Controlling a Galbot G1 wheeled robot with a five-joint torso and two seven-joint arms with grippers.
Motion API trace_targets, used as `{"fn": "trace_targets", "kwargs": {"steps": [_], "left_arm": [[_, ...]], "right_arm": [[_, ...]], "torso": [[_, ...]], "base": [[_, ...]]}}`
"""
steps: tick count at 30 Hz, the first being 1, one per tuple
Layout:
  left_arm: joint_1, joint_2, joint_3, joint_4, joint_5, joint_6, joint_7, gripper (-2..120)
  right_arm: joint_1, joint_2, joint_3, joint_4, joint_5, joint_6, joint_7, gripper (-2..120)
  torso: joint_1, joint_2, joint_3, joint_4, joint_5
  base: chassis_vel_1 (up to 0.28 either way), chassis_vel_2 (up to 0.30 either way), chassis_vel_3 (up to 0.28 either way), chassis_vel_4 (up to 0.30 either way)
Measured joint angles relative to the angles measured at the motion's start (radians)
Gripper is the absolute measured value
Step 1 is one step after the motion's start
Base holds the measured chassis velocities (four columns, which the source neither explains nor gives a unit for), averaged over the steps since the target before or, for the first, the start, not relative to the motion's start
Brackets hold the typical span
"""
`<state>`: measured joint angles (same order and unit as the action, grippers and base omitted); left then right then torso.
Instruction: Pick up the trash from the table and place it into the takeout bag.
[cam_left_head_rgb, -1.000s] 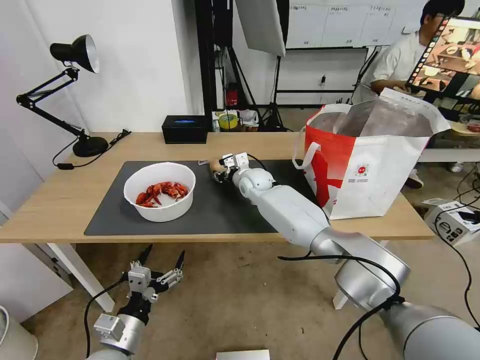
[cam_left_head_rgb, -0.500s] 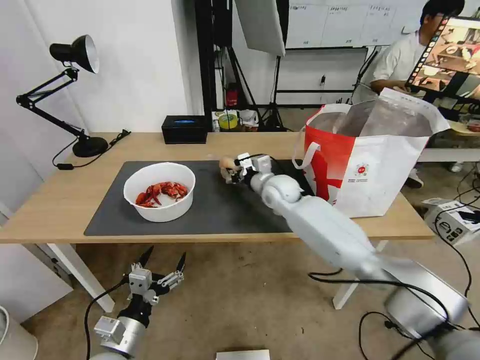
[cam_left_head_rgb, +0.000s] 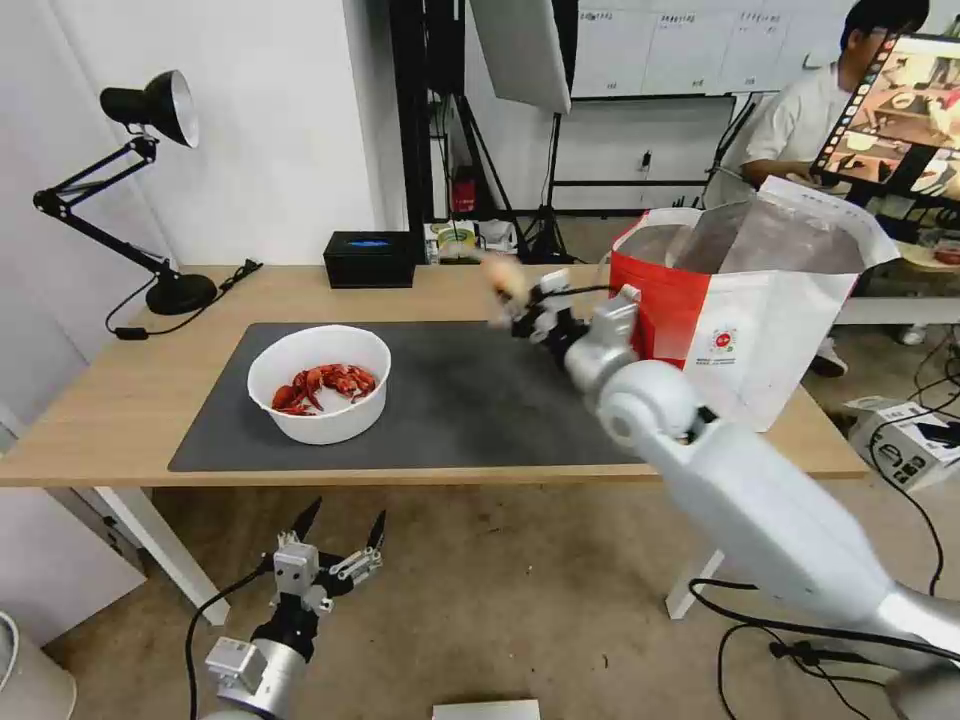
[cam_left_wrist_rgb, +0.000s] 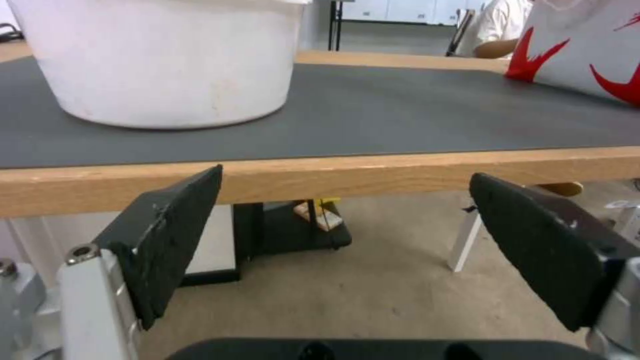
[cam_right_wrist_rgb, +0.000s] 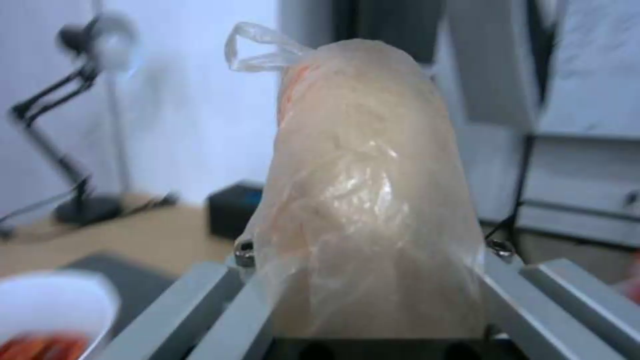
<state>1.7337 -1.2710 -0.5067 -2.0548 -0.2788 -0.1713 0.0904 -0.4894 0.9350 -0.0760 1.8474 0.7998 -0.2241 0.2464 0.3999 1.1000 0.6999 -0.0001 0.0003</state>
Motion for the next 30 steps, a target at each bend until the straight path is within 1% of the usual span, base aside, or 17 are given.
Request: {"fn": "trace_targets", "kwargs": {"steps": [1, 2, 5, 6, 9, 10, 13, 21, 22, 23, 24, 25, 26, 29, 30], "left_arm": [[0.0, 0.0, 0.001, 0.002, 0.001, -0.001, 0.0, 100], [0.0, 0.0, 0.001, 0.002, 0.001, -0.001, 0.0, 100], [0.0, 0.0, 0.001, 0.007, 0.002, -0.003, 0.0, 100], [0.0, 0.0, 0.001, 0.007, 0.002, -0.003, 0.0, 100], [-0.004, 0.0, 0.01, 0.007, 0.004, -0.004, 0.0, 100], [-0.004, 0.0, 0.01, 0.007, 0.004, -0.004, 0.0, 100], [-0.011, 0.001, 0.022, 0.007, 0.004, -0.004, 0.0, 100], [-0.023, 0.006, 0.033, 0.011, 0.004, -0.003, 0.0, 100], [-0.026, 0.008, 0.034, 0.014, 0.003, -0.003, 0.0, 100], [-0.026, 0.008, 0.034, 0.014, 0.003, -0.003, 0.0, 100], [-0.029, 0.01, 0.037, 0.016, 0.002, -0.003, 0.0, 100], [-0.032, 0.011, 0.039, 0.017, 0.001, -0.003, 0.0, 100], [-0.032, 0.011, 0.039, 0.017, 0.001, -0.003, 0.0, 100], [-0.041, 0.018, 0.044, 0.021, -0.003, -0.003, 0.0, 100], [-0.041, 0.018, 0.044, 0.021, -0.003, -0.003, 0.0, 100]], "right_arm": [[-0.005, -0.017, 0.03, 0.014, 0.0, 0.008, 0.016, 7], [-0.005, -0.017, 0.03, 0.014, 0.0, 0.008, 0.016, 7], [-0.018, -0.067, 0.125, 0.042, 0.006, 0.012, 0.062, 7], [-0.018, -0.067, 0.125, 0.042, 0.006, 0.012, 0.062, 7], [-0.023, -0.118, 0.199, 0.043, 0.028, -0.002, 0.08, 7], [-0.023, -0.118, 0.199, 0.043, 0.028, -0.002, 0.08, 7], [-0.024, -0.166, 0.239, 0.015, 0.075, -0.011, 0.081, 7], [-0.033, -0.204, 0.265, -0.047, 0.111, -0.024, 0.098, 7], [-0.034, -0.213, 0.265, -0.059, 0.112, -0.035, 0.101, 10], [-0.034, -0.213, 0.265, -0.059, 0.112, -0.035, 0.101, 10], [-0.034, -0.22, 0.265, -0.067, 0.114, -0.044, 0.101, 17], [-0.034, -0.225, 0.265, -0.072, 0.118, -0.051, 0.1, 20], [-0.034, -0.225, 0.265, -0.072, 0.118, -0.051, 0.1, 20], [-0.031, -0.238, 0.265, -0.079, 0.129, -0.081, 0.097, 37], [-0.031, -0.238, 0.265, -0.079, 0.129, -0.081, 0.097, 37]], "torso": [[0.0, 0.0, 0.0, 0.0001, 0.0001], [0.0, 0.0, 0.0, 0.0001, 0.0001], [0.0, 0.0, 0.0, 0.0, -0.0001], [0.0, 0.0, 0.0, 0.0, -0.0001], [0.0, 0.0, 0.0, -0.0001, -0.0001], [0.0, 0.0, 0.0, -0.0001, -0.0001], [0.0, 0.0, 0.0, 0.0, 0.0], [0.0, 0.0, 0.0, 0.0001, -0.0001], [0.0, 0.0, 0.0, 0.0, 0.0], [0.0, 0.0, 0.0, 0.0, 0.0], [0.0, 0.0, 0.0, 0.0001, 0.0], [0.0, 0.0, 0.0, 0.0, -0.0001], [0.0, 0.0, 0.0, 0.0, -0.0001], [0.0, 0.0, 0.0, 0.0001, -0.0003], [0.0, 0.0, 0.0, 0.0001, -0.0003]], "base": [[0.0, 0.0, 0.0, 0.0], [0.0, 0.0, 0.0, 0.0], [0.0, 0.0, 0.0, 0.0], [0.0, 0.0, 0.0, 0.0], [0.0, 0.0, 0.0, 0.0], [0.0, 0.0, 0.0, 0.0], [0.0, 0.0, 0.0, 0.0], [0.0, 0.0, 0.0, 0.0], [0.0, 0.0, 0.0, 0.0], [0.0, 0.0, 0.0, 0.0], [0.0, 0.0, 0.0, 0.0], [0.0, 0.0, 0.0, 0.0], [0.0, 0.0, 0.0, 0.0], [0.0, 0.0, 0.0, 0.0], [0.0, 0.0, 0.0, 0.0]]}}
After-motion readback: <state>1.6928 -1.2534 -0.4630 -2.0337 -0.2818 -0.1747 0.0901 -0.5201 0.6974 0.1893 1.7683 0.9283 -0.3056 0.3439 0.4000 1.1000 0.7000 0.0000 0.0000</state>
